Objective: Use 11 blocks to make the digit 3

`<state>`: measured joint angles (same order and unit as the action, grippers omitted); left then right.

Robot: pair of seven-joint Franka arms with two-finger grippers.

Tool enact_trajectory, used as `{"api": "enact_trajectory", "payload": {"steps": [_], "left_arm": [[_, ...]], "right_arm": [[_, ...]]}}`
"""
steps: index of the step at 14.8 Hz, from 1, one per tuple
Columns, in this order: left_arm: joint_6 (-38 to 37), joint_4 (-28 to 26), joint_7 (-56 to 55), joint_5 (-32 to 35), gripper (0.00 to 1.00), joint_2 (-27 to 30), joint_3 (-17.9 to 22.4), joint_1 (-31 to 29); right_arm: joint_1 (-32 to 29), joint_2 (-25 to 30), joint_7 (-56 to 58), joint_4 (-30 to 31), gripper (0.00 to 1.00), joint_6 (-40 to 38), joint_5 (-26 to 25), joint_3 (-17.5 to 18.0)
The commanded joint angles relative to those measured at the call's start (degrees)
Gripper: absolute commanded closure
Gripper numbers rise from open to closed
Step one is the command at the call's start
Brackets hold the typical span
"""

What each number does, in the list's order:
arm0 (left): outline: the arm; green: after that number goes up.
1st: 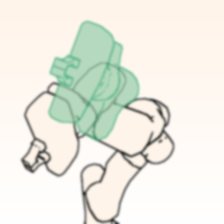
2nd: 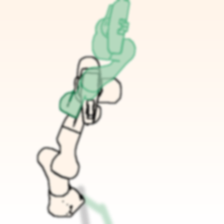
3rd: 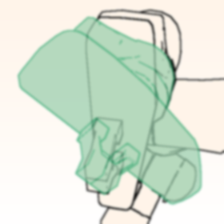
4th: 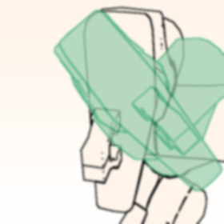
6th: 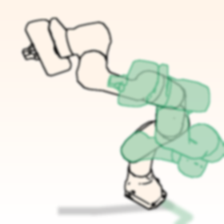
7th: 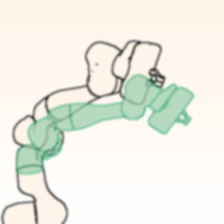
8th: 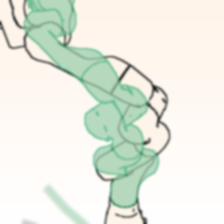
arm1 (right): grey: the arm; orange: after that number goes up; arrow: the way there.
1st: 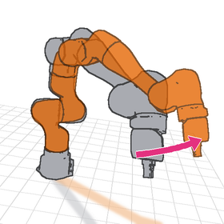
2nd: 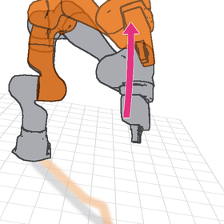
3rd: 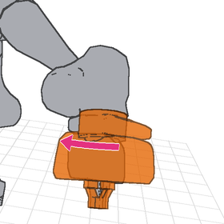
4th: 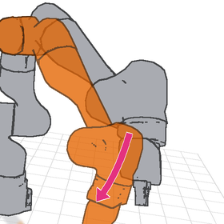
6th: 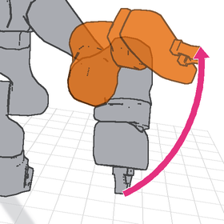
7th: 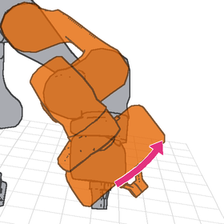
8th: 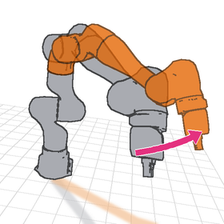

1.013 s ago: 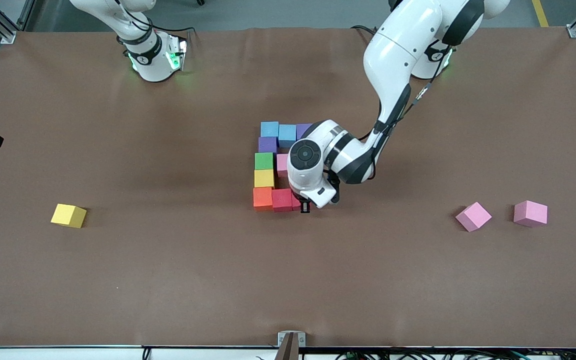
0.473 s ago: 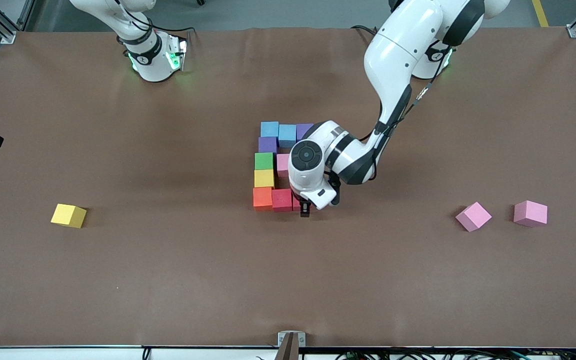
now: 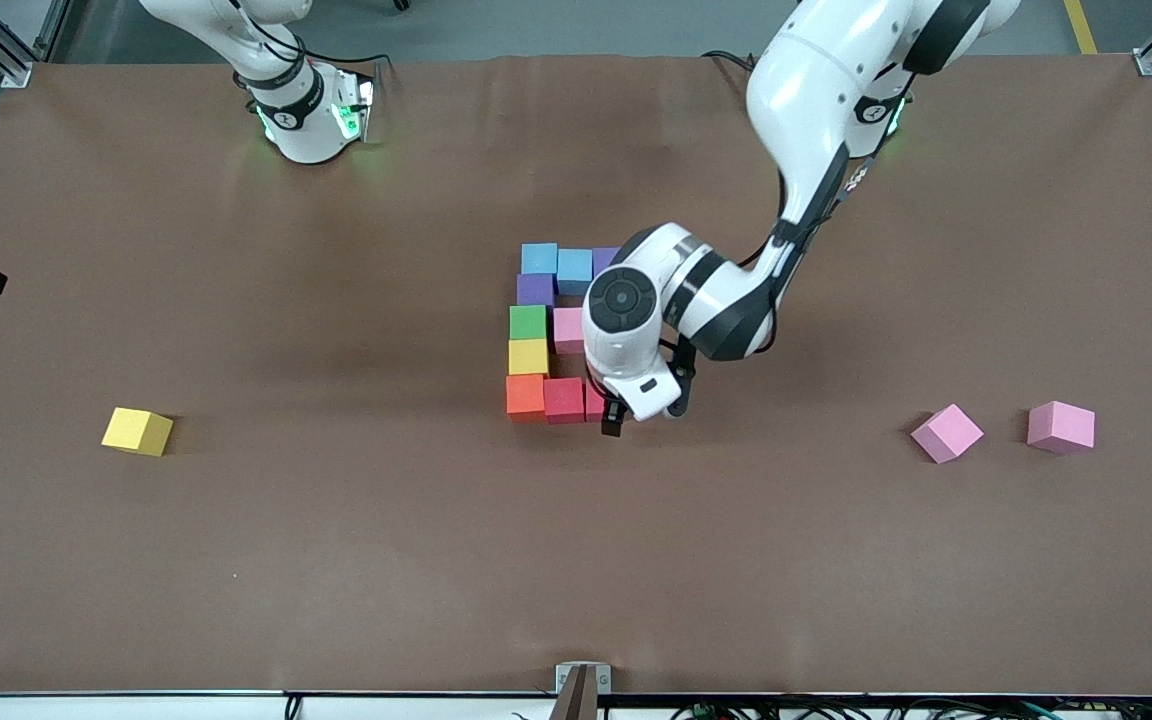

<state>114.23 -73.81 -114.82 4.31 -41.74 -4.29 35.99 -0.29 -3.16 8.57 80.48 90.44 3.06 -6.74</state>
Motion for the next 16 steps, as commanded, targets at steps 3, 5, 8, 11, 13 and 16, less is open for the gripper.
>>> {"api": "enact_trajectory", "payload": {"steps": [3, 5, 8, 11, 13, 16], "left_arm": [[-11.6, -1.8, 19.5, -4.0, 0.0, 13.3, -0.2, -6.7], [-18.5, -1.7, 31.0, -4.0, 0.0, 16.6, 0.1, -8.3], [-21.8, -1.9, 43.0, -3.5, 0.0, 22.6, 0.1, -11.7], [-27.9, -2.1, 58.4, -3.1, 0.0, 27.0, 0.4, -15.8], [-29.6, -2.3, 69.8, -2.8, 0.0, 28.8, 0.5, -18.7], [-31.3, -3.7, 85.7, 0.7, 0.0, 31.5, 0.2, -23.5]], "right_arm": [[-0.3, 0.5, -0.2, 0.4, 0.0, 0.3, -1.0, 0.3], [-0.4, 0.5, -0.2, 0.4, 0.0, 0.3, -0.9, 0.3], [-0.3, 0.5, -0.2, 0.4, 0.0, 0.3, -1.0, 0.3], [-0.3, 0.5, -0.2, 0.4, 0.0, 0.3, -1.0, 0.3], [-0.3, 0.5, -0.2, 0.4, 0.0, 0.3, -1.0, 0.3], [-0.3, 0.5, -0.2, 0.4, 0.0, 0.3, -1.1, 0.3]]}}
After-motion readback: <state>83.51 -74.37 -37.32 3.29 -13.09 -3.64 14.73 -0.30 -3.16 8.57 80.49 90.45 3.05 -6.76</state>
